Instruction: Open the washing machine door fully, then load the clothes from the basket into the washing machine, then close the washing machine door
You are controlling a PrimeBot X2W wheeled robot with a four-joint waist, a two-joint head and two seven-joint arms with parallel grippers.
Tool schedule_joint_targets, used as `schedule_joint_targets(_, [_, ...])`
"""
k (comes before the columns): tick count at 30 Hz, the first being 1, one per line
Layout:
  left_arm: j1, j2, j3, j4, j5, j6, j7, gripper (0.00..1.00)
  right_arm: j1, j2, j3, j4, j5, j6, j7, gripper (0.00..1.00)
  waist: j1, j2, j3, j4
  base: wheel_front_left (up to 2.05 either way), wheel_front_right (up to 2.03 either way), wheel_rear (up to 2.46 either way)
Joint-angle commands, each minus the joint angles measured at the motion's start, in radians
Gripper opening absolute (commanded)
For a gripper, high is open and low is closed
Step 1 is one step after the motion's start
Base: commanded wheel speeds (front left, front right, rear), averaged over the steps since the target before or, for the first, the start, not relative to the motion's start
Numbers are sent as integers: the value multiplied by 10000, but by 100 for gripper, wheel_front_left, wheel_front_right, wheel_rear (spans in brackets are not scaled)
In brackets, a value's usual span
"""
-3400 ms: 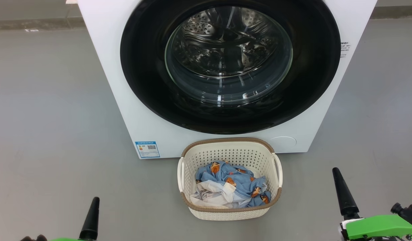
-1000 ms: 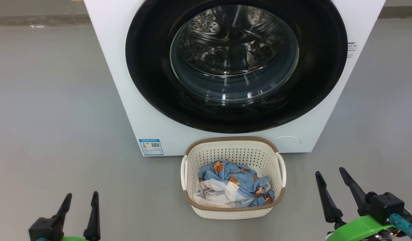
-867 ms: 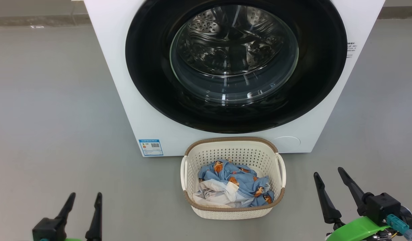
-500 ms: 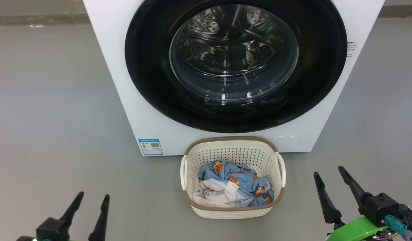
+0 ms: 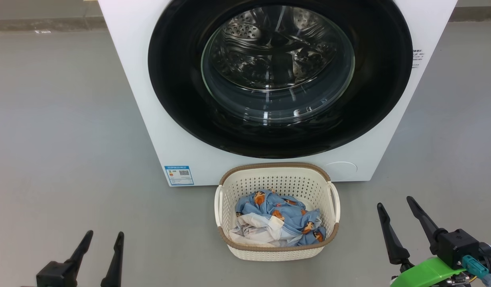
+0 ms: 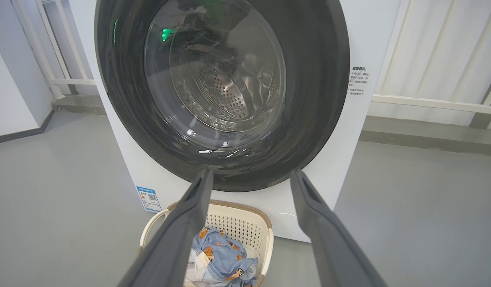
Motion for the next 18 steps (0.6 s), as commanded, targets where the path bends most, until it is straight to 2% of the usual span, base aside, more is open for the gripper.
schedule_joint_targets(1, [-228, 154, 375, -176, 41, -14, -136, 100, -214, -56, 265, -280, -78, -11, -120, 100, 0, -1, 3, -4, 0, 0, 0])
schedule_joint_targets(18, [-243, 162, 312, -204, 46, -14, -136, 100, -212, -59, 315, -339, -71, -11, -120, 100, 0, -1, 35, -64, 7, 7, -13])
